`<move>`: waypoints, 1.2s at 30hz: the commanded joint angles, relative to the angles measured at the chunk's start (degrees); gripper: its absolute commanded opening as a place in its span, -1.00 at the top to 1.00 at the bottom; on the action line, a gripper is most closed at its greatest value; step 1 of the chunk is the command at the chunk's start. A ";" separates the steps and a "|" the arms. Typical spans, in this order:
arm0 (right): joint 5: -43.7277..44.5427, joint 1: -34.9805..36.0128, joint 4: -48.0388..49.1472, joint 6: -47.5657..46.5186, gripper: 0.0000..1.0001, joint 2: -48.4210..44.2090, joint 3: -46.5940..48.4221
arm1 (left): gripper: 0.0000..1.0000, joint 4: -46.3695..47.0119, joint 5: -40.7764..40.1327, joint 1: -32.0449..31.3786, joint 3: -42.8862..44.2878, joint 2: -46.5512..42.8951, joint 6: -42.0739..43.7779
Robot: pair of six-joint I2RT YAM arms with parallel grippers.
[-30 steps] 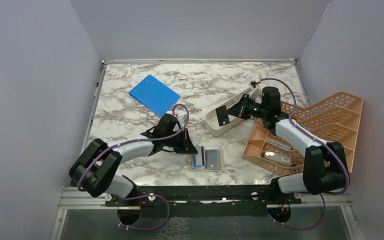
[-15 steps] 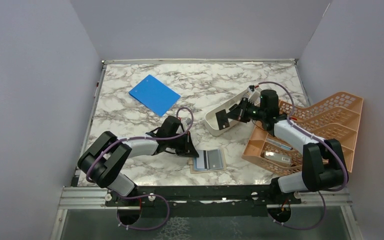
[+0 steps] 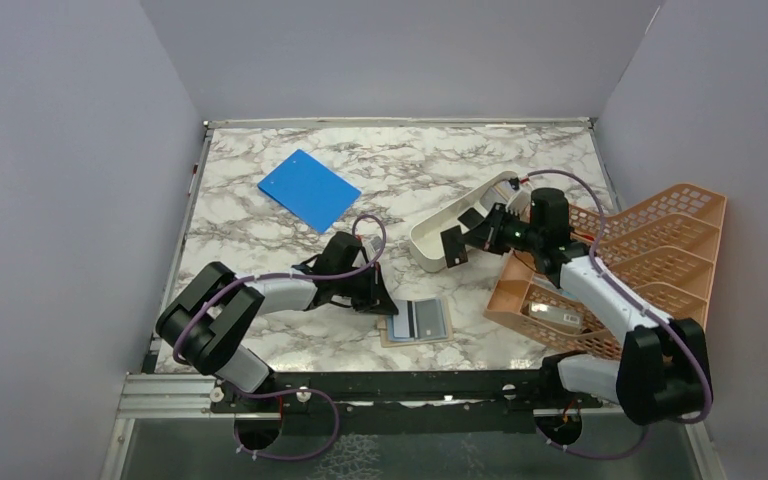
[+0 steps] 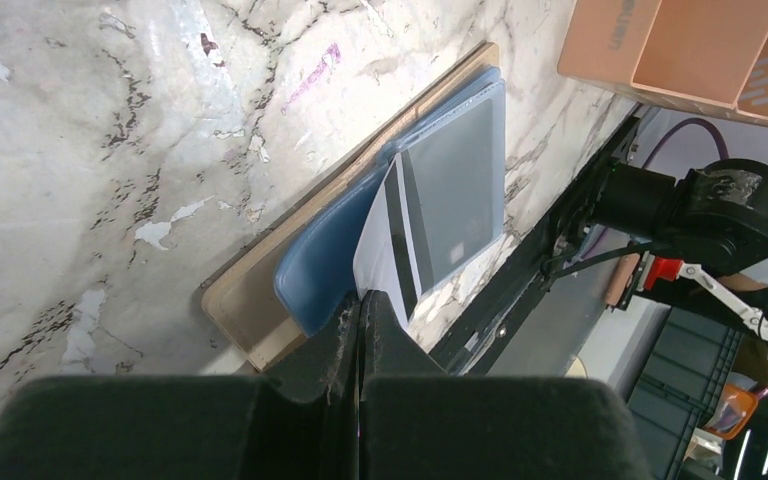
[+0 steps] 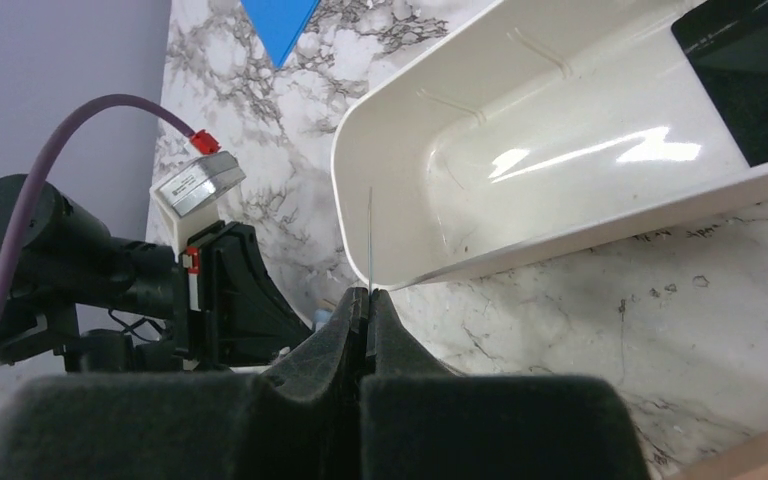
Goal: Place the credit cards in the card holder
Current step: Place the credit card in the storage box.
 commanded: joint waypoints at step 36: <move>11.06 3.71 1.06 -0.57 0.98 4.19 3.82 | 1.00 3.54 -2.81 -3.02 -0.19 -1.61 -6.85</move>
